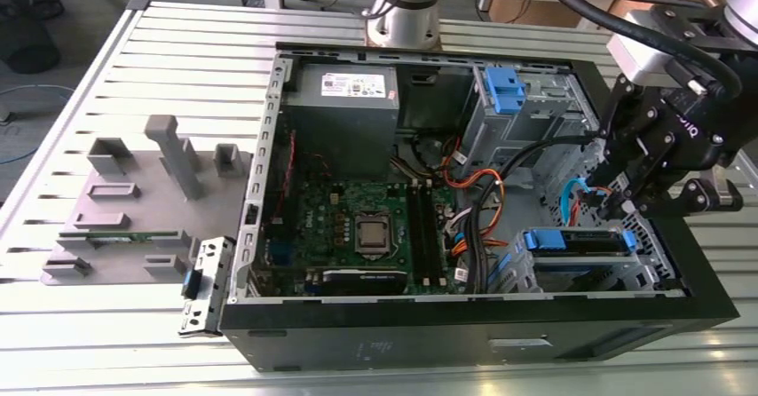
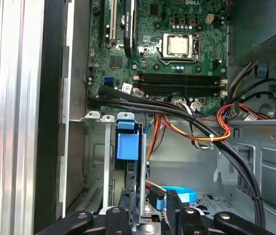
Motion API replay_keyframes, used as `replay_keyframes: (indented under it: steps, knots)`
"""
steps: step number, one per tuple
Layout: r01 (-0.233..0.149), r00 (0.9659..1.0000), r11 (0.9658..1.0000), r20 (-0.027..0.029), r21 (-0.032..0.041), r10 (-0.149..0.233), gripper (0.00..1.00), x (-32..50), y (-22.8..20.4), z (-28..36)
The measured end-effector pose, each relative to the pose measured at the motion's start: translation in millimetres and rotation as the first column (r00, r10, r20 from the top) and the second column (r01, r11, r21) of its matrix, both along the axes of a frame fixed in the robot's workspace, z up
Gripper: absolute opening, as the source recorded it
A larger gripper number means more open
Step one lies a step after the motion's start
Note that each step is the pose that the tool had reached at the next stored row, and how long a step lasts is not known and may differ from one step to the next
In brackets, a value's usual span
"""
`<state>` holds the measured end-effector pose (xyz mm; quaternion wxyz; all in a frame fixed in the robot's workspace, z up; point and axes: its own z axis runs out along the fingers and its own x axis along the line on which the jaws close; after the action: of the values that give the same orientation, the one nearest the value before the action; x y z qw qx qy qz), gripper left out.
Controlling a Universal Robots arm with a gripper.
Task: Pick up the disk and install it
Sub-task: 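Insert the first disk wire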
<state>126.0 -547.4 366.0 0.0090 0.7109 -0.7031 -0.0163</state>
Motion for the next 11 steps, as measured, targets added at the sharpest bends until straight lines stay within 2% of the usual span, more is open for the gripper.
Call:
replay_keyframes:
  steps: [6,11]
  knots:
    - [0.0,1.0,1.0,0.0,-0.0011,0.0,0.42,0.2,0.0,-7.0]
    - [0.0,1.0,1.0,0.0,-0.0039,0.0,0.42,0.2,0.0,-9.6]
